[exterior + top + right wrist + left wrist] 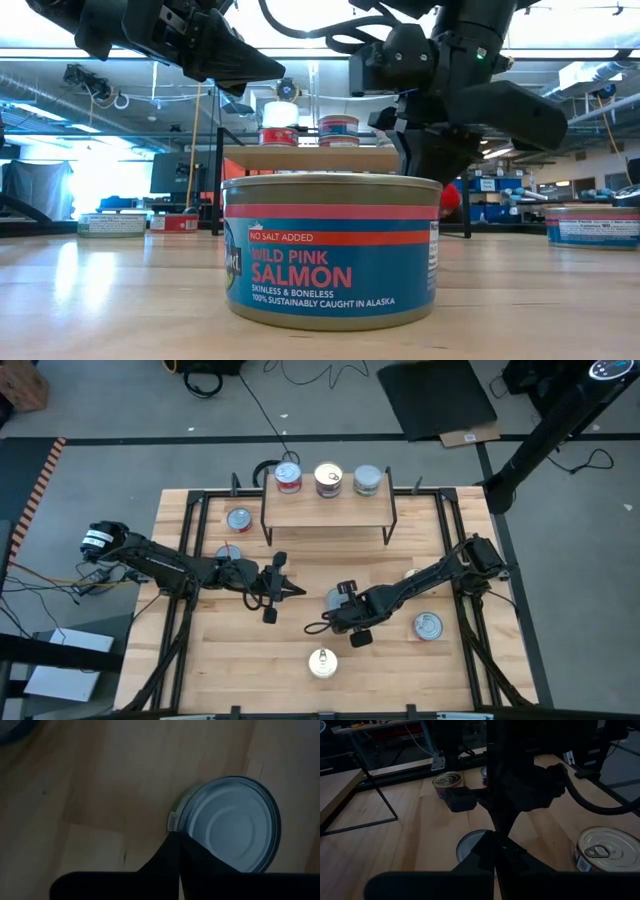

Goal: Stack canned seafood by type on shelf
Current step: Put the green tuna can on the shelf aligned with the other green tuna can

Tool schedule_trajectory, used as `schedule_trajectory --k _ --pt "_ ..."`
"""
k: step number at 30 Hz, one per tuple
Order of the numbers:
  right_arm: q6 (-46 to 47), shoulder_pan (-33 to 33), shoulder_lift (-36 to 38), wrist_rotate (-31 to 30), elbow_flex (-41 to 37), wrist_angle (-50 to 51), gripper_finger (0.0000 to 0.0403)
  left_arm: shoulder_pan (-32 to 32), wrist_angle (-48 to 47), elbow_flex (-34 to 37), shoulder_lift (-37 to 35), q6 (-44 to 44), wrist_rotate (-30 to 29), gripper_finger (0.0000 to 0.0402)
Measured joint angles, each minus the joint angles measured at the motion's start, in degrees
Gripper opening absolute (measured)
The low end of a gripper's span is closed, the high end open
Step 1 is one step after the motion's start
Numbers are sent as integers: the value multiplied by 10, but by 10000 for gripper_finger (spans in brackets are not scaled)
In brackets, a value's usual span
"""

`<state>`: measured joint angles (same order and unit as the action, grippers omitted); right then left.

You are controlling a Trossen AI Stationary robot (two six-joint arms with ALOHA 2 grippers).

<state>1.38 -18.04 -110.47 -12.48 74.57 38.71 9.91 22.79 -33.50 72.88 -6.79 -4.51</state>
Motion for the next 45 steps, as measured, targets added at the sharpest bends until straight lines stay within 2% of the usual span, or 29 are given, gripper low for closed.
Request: schedule_trajectory --k 14,21,26,31,34,45 --pt "46 13 6 8 63 52 1 0 23 0 15 0 0 7" --pt "96 -12 10 11 50 67 1 0 166 0 135 12 3 7" --pt "135 -42 10 11 -8 -43 1 -12 277 0 201 6 4 7" --pt "141 -52 10 -33 -60 -151 1 -47 286 0 231 0 -13 7" --pt "142 -43 10 -55 -79 -165 1 -68 288 0 247 0 -10 7" --pt "139 -16 10 -32 -114 -208 4 -88 335 -1 322 -2 6 7"
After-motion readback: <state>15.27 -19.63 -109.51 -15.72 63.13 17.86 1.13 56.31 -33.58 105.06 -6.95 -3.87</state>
